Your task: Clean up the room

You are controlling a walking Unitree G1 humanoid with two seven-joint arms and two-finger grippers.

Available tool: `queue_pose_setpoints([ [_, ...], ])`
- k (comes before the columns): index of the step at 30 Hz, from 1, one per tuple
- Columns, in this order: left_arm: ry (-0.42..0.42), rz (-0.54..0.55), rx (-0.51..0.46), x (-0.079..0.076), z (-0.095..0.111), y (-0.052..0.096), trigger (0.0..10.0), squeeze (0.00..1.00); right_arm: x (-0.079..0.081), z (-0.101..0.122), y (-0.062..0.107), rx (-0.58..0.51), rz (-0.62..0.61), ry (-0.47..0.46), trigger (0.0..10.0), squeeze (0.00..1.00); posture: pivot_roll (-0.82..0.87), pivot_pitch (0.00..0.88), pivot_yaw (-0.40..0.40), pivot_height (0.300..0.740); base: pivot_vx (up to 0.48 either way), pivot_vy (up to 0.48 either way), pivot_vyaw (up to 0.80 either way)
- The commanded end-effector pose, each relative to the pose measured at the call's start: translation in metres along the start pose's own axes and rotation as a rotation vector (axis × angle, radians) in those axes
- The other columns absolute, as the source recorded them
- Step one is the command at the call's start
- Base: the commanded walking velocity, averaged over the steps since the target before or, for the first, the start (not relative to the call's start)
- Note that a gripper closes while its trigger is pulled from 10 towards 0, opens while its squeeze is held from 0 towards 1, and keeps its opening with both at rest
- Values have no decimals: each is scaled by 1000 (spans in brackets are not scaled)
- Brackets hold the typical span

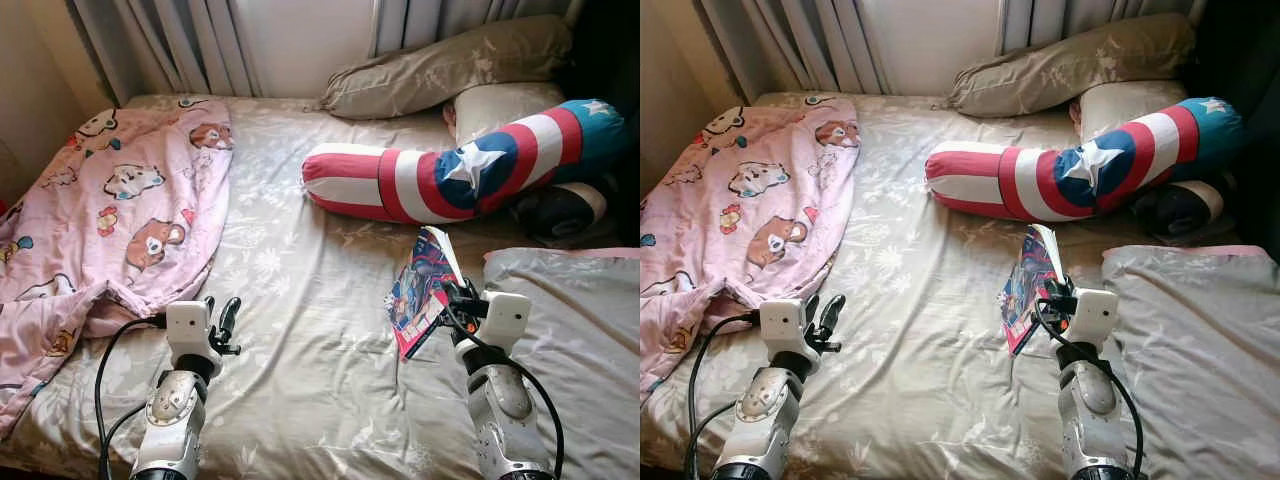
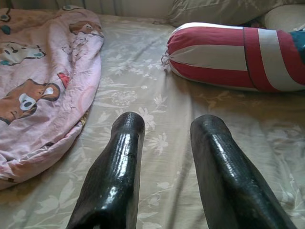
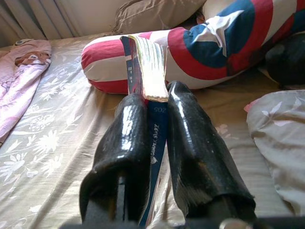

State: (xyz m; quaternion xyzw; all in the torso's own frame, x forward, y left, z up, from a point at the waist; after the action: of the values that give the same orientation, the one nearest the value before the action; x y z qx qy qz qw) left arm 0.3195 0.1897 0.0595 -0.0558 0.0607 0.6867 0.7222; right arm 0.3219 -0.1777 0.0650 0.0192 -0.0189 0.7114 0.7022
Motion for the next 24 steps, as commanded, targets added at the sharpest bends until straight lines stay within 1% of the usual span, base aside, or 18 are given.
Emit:
queue_pose_setpoints([
  [1, 4, -2, 13, 0, -1, 2, 10000, 0, 4, 10, -2, -42, 18, -10, 10000, 0, 19, 119, 29, 725, 0, 0, 0],
  [11, 4, -3, 15, 1, -2, 2, 10000, 0, 4, 9, 0, -41, 17, -28, 10000, 0, 23, 122, 29, 655, 0, 0, 0],
  [14, 6, -1, 15, 1, -2, 2, 10000, 0, 3, 11, 1, -61, 1, -39, 10000, 0, 24, 122, 29, 655, 0, 0, 0],
  [18, 6, -1, 15, 1, -2, 2, 10000, 0, 0, 9, 2, -54, -11, -36, 10000, 0, 24, 123, 30, 655, 0, 0, 0],
  [24, 4, -2, 17, 1, -2, 2, 10000, 0, 1, 8, 3, -46, 0, -44, 10000, 0, 24, 123, 30, 655, 0, 0, 0],
])
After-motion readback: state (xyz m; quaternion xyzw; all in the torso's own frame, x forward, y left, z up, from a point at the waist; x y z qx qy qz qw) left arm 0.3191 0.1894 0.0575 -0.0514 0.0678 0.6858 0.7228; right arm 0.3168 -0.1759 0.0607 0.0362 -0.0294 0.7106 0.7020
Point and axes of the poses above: a point about 5 cm out from each wrist's last joint towards the gripper, its own y axis pointing back from the gripper into the wrist, its own z axis along the axis of the wrist's last joint, x = y × z, the point moved 3 cm from there along -y, pointing out of the wrist towards the gripper, and after that the axes turned 7 degrees about y, right-handed, at the moved point
